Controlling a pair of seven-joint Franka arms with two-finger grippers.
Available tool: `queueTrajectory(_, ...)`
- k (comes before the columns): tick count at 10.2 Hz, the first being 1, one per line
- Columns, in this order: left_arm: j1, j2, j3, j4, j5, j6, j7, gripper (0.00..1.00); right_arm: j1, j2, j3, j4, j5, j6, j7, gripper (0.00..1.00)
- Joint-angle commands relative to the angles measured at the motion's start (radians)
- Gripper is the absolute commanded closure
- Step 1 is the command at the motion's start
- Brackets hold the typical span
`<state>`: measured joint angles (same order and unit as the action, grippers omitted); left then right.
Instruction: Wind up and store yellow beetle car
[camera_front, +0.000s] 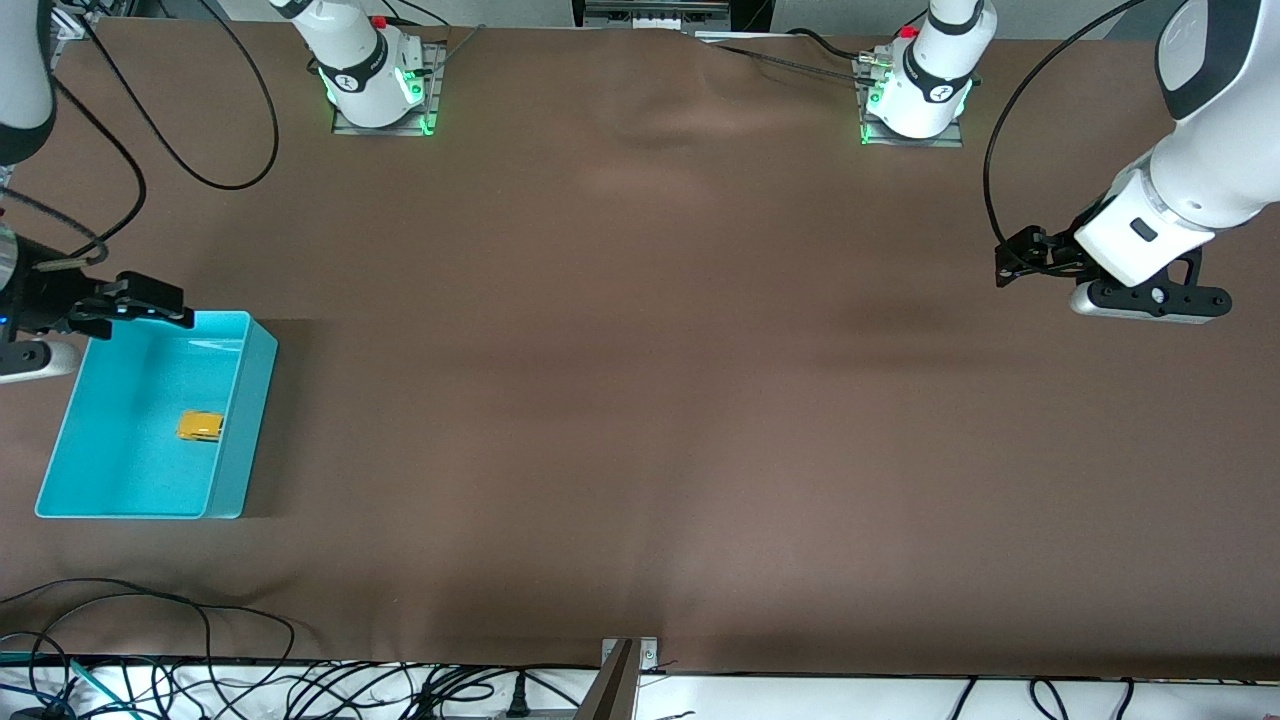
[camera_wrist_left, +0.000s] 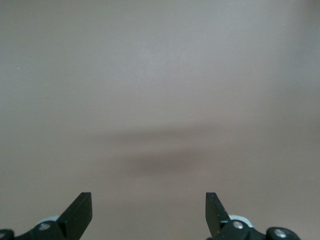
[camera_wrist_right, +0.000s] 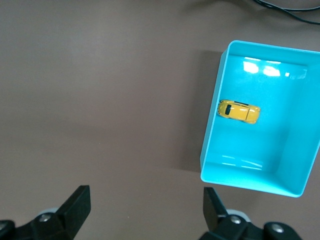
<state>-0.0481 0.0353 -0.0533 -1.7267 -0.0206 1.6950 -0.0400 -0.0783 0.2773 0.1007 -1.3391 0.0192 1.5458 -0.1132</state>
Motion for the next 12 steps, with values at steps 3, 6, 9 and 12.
queueTrajectory(3,0.008,0.012,0.000,0.024,-0.024,-0.018,-0.001,0.00,0.017,-0.242,-0.021,-0.310,-0.018,0.112,0.065,0.00)
queueTrajectory(6,0.008,0.017,0.001,0.024,-0.024,-0.018,0.000,0.00,0.023,-0.273,-0.018,-0.324,-0.022,0.105,0.158,0.00)
queueTrajectory(9,0.024,0.021,0.006,0.022,-0.024,-0.018,0.002,0.00,0.020,-0.274,-0.042,-0.319,-0.015,0.106,0.161,0.00)
queueTrajectory(12,0.024,0.023,0.001,0.024,-0.024,-0.018,0.000,0.00,0.020,-0.288,-0.096,-0.321,-0.013,0.102,0.147,0.00)
